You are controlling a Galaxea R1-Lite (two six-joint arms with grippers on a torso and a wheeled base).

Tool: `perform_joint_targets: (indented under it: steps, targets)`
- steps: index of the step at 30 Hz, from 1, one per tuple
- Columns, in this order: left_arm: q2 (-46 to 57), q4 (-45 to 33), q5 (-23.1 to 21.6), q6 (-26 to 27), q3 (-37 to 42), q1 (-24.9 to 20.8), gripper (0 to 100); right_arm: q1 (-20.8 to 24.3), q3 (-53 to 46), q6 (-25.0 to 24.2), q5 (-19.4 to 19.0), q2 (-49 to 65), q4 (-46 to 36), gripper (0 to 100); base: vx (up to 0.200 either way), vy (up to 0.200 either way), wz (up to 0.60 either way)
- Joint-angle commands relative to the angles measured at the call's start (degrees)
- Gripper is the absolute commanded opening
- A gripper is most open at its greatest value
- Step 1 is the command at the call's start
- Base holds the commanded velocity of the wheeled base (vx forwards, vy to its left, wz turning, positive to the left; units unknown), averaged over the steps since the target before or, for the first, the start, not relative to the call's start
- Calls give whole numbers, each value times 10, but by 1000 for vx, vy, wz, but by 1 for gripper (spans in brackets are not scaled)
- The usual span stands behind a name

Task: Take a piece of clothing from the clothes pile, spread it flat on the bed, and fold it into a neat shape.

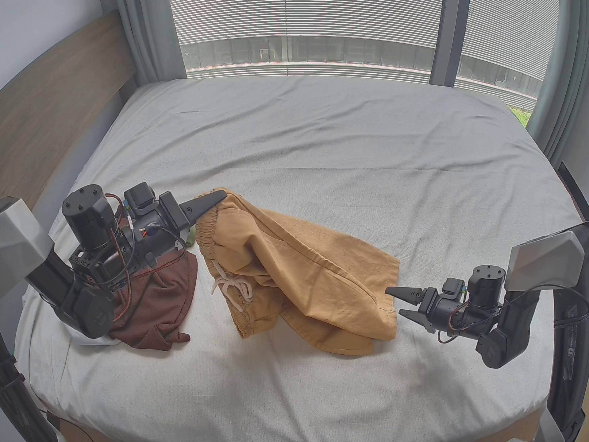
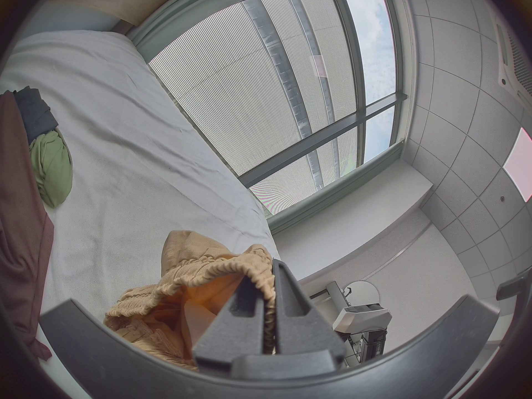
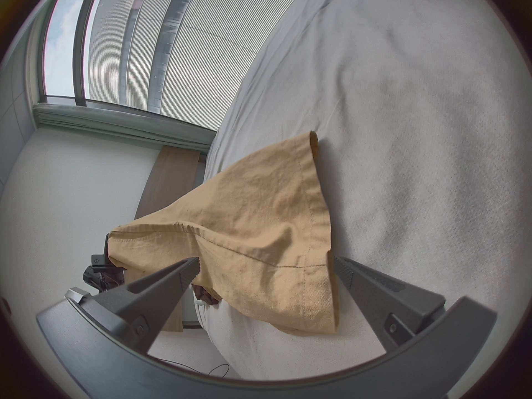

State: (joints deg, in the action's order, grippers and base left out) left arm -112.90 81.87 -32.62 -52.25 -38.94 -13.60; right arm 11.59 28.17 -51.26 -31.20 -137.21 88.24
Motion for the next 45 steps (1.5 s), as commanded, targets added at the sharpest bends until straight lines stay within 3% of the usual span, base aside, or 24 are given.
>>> perform_joint_targets:
  steps: [1,16,31,45]
  targets:
    - [-1,0,0,0,0,0,0,12,7,1,0,-17,0,100,0,0,0]
    - [0,2,0,0,0,0,0,60,21,-2,9,-35,1,100,0,0,0]
    - [0,2,0,0,-1,1,0,16,37,1,17,-38,1,100,0,0,0]
    - [-1,12,-2,-1,0,0,0,32,42,-2,17,-47,1,100,0,0,0]
